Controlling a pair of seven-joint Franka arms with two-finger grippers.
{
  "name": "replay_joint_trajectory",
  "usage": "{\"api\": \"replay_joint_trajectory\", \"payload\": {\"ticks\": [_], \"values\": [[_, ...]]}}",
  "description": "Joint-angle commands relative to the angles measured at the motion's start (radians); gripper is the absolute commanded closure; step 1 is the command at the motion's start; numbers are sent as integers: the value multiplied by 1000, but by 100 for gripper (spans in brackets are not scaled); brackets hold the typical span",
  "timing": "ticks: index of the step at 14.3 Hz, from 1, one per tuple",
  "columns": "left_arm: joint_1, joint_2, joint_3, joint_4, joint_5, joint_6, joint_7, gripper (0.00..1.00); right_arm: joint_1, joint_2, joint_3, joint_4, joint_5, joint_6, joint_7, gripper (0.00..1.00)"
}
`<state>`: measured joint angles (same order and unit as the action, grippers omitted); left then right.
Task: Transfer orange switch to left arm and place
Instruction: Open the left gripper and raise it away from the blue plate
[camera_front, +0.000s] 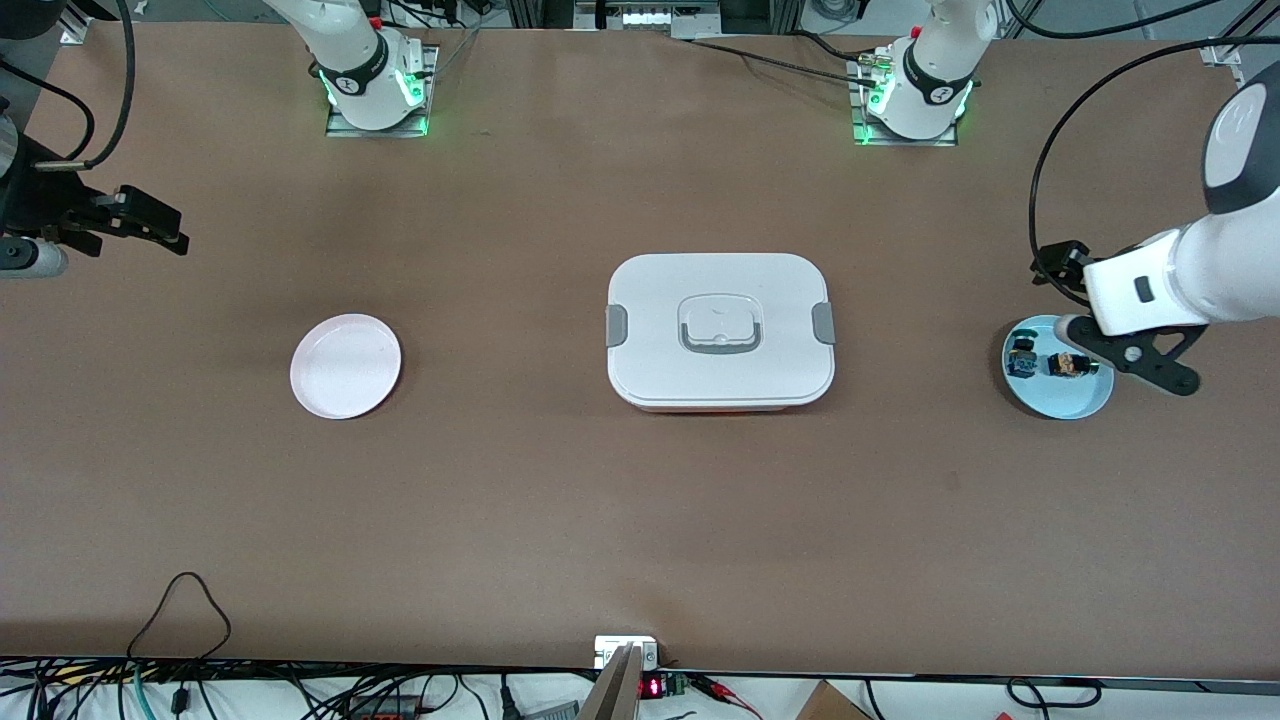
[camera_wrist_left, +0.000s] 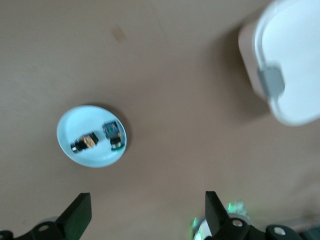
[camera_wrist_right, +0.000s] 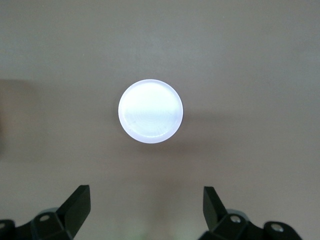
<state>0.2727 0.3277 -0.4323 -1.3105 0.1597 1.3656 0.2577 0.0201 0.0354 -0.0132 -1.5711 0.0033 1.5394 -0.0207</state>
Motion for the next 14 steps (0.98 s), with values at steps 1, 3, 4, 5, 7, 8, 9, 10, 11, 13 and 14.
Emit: {"api": "replay_joint_trajectory", "payload": {"ticks": [1, 3, 4, 5, 7, 8, 9, 10, 11, 13, 14], "values": [[-143, -154, 226, -122, -112, 120, -188, 0, -15, 0, 12, 20, -5, -30, -28, 0], [-194, -244, 297, -224, -117, 202, -267, 0, -15, 0, 12, 20, -5, -28, -28, 0], [-204, -290, 322, -283, -114, 233, -268, 0, -14, -2, 13, 20, -5, -30, -27, 0], [-226, -324, 345, -326, -117, 253, -270, 0, -14, -2, 13, 20, -5, -28, -27, 0], [-291, -337, 411, -343, -118, 263, -275, 0, -15, 0, 12, 20, -3, -28, -27, 0], [-291, -338, 412, -345, -121, 267, -275, 0, -15, 0, 12, 20, -3, -28, -27, 0], [-299, -348, 414, -357, -120, 267, -275, 0, -14, -2, 12, 20, -5, -28, -27, 0], [-305, -370, 414, -378, -121, 274, -276, 0, -14, -2, 12, 20, -5, -28, -27, 0], [-308, -386, 415, -400, -120, 282, -275, 0, -14, -2, 13, 20, -5, -28, -27, 0], [-306, -406, 415, -421, -117, 296, -259, 0, -14, -2, 13, 20, -5, -27, -27, 0], [-306, -406, 414, -421, -117, 294, -261, 0, -14, -2, 13, 20, -5, -27, -27, 0]]}}
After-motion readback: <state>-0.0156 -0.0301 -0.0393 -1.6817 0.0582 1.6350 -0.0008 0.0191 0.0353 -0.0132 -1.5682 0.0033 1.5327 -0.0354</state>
